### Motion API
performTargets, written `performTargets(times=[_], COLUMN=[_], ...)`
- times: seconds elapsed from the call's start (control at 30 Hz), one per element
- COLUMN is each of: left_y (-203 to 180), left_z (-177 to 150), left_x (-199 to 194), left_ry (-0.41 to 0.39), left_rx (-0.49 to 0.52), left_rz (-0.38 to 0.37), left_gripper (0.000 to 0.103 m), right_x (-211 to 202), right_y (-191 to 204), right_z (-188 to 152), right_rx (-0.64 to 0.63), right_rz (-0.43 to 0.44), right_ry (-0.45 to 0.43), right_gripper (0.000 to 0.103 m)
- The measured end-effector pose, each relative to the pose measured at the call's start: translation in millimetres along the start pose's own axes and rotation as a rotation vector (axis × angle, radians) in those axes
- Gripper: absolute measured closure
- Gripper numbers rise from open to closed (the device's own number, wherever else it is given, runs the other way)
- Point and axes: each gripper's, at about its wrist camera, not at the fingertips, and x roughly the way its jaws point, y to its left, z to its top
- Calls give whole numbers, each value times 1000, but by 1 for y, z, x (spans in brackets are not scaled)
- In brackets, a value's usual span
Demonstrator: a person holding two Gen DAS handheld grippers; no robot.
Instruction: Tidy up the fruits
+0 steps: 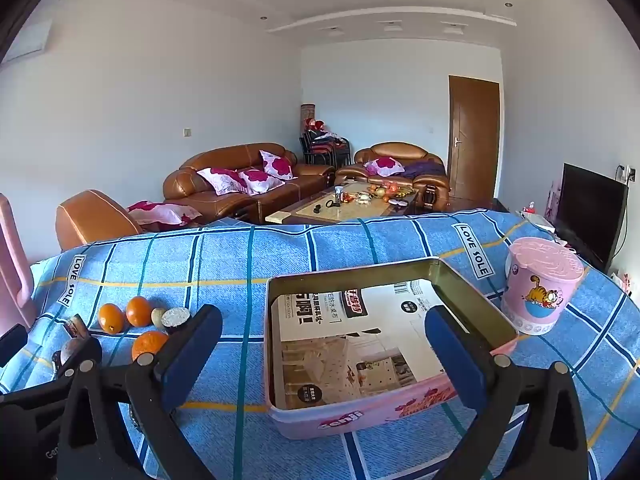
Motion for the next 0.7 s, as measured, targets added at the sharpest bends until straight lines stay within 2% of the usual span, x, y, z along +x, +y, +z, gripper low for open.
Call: performTargets(times=[0.17, 0.27, 0.33, 0.7], left_y=[-3, -6, 0, 4], left_z=[1, 3, 4, -2], left_x=[1, 5, -2, -1], left_ry=[-3, -1, -7, -15], left_rx=[8, 1, -15, -23], left_rz=[-34, -33, -32, -35], left_gripper=[0, 0, 0, 0], right_x=[0, 3, -7, -2], right_y=[1, 0, 3, 1], right_z=[0, 0, -1, 0], right_rx=[4, 11, -2, -2], right_rz=[0, -2, 7, 3], right_ry=[12, 27, 3, -7], right_gripper=[1, 1, 1, 1])
